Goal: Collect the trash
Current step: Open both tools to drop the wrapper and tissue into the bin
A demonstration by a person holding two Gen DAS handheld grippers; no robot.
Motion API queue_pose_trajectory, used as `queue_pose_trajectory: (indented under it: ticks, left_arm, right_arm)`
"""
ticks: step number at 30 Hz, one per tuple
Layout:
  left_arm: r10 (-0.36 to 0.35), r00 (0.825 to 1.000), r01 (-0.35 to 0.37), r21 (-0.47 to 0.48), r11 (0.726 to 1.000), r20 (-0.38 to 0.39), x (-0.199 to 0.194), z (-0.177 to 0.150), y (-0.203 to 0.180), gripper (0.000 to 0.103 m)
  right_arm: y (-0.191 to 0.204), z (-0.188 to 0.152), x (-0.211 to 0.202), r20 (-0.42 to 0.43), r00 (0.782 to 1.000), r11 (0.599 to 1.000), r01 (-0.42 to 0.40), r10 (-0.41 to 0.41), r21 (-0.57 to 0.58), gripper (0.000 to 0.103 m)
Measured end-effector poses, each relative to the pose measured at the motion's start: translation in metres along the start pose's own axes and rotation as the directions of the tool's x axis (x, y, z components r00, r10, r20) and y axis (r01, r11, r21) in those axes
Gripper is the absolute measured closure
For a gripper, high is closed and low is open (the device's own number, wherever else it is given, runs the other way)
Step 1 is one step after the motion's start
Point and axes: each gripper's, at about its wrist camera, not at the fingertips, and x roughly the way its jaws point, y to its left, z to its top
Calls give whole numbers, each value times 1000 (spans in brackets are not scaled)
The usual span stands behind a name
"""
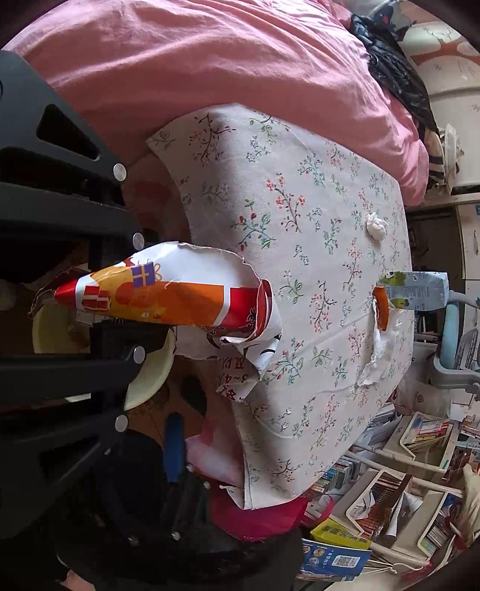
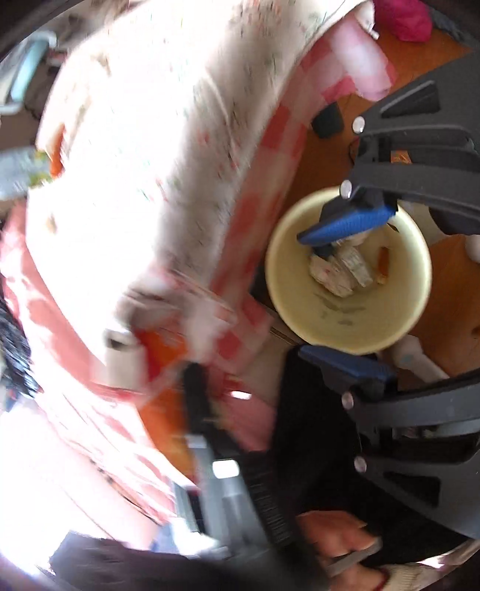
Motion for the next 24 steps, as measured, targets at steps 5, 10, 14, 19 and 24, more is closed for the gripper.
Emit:
queue_pose_trajectory:
  ticks: [5, 10, 14, 19, 24]
  left_arm:
    - [15, 997, -13, 29, 999, -80, 17, -22, -17, 87]
    - [19, 978, 2, 103, 995, -209, 38, -42, -36, 80]
    - [67, 966, -23, 178, 984, -249, 46, -52, -51, 60]
    - [105, 970, -64, 185, 981, -221, 43, -51, -54, 42]
    - [98, 983, -84, 96, 992, -158, 31, -42, -39, 36]
  right_arm:
    - [-22, 3, -26, 139, 988, 994, 57, -70, 95, 37]
    - [-41, 2, -36, 188, 979, 983, 49, -83, 178, 35]
    - [-44, 1, -38, 181, 979, 982, 66, -98, 174, 34]
    - [-42, 4, -38, 193, 975, 982, 80, -113, 171, 34]
    - [-44, 2, -38, 201, 970, 977, 101, -139, 189, 31]
